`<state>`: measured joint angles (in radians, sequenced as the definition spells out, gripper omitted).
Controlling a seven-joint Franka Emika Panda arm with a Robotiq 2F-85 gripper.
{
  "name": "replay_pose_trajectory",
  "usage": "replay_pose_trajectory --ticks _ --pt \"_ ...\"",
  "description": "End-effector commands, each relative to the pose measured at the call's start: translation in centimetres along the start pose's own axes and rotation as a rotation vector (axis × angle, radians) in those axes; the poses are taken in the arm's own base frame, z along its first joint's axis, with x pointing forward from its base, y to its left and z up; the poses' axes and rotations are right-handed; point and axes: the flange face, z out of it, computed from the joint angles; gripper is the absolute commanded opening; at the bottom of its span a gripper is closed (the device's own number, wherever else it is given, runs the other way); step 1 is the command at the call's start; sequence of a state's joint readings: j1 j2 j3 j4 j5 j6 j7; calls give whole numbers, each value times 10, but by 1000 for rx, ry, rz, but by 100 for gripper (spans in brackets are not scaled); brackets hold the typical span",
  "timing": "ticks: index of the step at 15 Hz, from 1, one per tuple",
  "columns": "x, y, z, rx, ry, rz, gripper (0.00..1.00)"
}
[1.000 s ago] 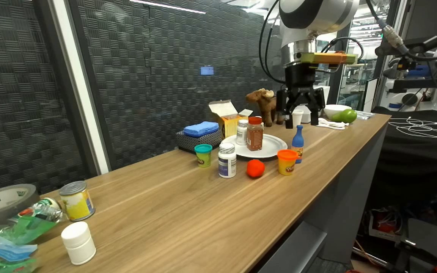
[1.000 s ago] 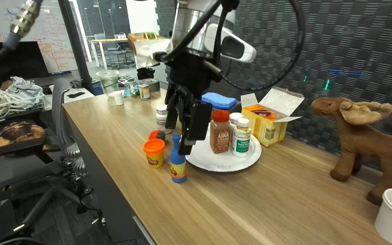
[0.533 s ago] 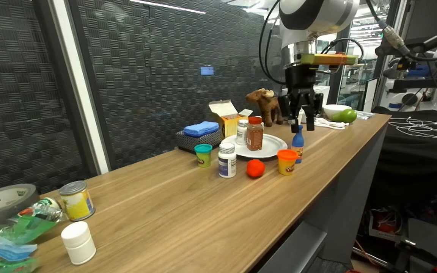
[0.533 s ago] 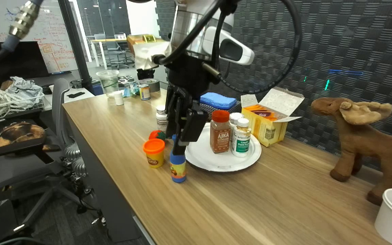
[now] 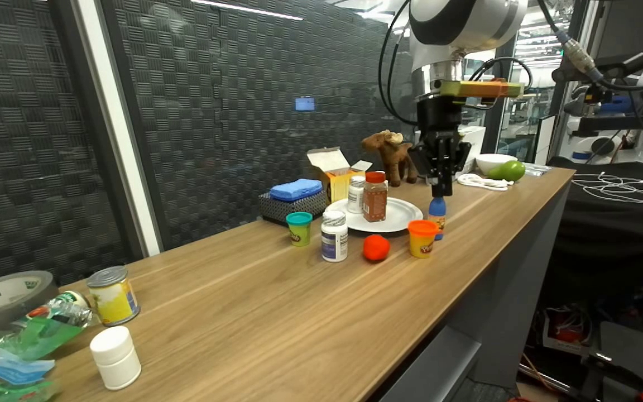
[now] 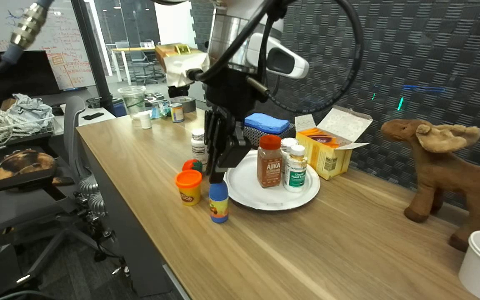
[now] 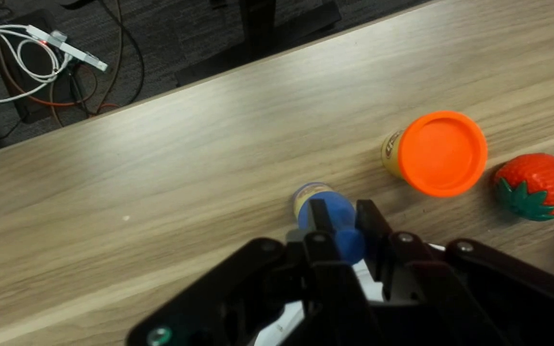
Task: Place the bottles and orange toy on the white plate
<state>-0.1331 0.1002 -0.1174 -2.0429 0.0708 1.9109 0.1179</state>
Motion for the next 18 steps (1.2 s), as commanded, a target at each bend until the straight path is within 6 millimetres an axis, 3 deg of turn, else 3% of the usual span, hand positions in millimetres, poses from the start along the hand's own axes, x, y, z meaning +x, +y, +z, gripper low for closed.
replay_pose_trajectory --ticks 1,5,8,13,18 --pt "-11 -5 -10 -12 24 -1 5" --pt "-21 -11 -38 -91 73 -16 6" --pt "-18 -18 -54 -118 92 -37 6" --pt "13 -26 -70 -94 120 -47 5" --pt "43 -29 -72 -76 131 -40 5"
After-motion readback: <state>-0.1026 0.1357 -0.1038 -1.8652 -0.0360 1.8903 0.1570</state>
